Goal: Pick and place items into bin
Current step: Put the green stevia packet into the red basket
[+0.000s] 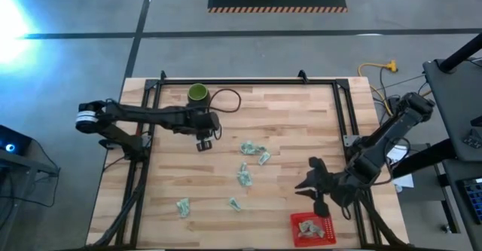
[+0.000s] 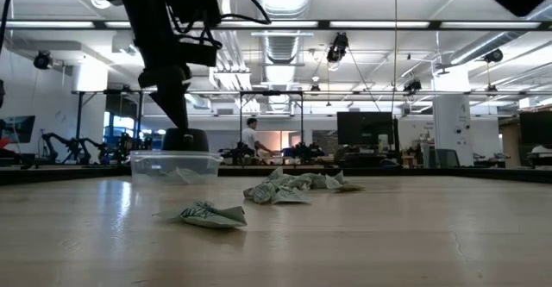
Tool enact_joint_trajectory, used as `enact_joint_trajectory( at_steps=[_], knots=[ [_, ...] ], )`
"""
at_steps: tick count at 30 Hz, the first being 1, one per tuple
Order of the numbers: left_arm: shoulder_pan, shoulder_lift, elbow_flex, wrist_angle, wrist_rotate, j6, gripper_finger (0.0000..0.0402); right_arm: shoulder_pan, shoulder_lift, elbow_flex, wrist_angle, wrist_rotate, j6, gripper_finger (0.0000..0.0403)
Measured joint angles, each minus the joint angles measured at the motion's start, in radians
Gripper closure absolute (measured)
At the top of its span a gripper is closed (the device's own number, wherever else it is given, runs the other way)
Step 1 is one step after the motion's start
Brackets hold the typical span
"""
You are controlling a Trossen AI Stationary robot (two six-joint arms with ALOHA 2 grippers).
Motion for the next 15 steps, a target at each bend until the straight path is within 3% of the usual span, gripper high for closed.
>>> enact_joint_trajectory(
  at_steps=[6,9,15],
  knots=[
    [-0.038,-0.069,0.004,0.005,0.184,-0.132,0.0314,-0.137,0.001,0.0,0.0,-0.008,-0.185,0.0335],
    [-0.082,-0.11,0.004,0.004,0.197,-0.19,0.0314,-0.218,0.001,0.0,0.0,-0.024,-0.283,0.0335],
    [-0.183,-0.184,0.004,0.032,0.187,-0.293,0.0314,-0.389,0.026,0.0,0.007,-0.19,-0.533,0.0326]
  ],
)
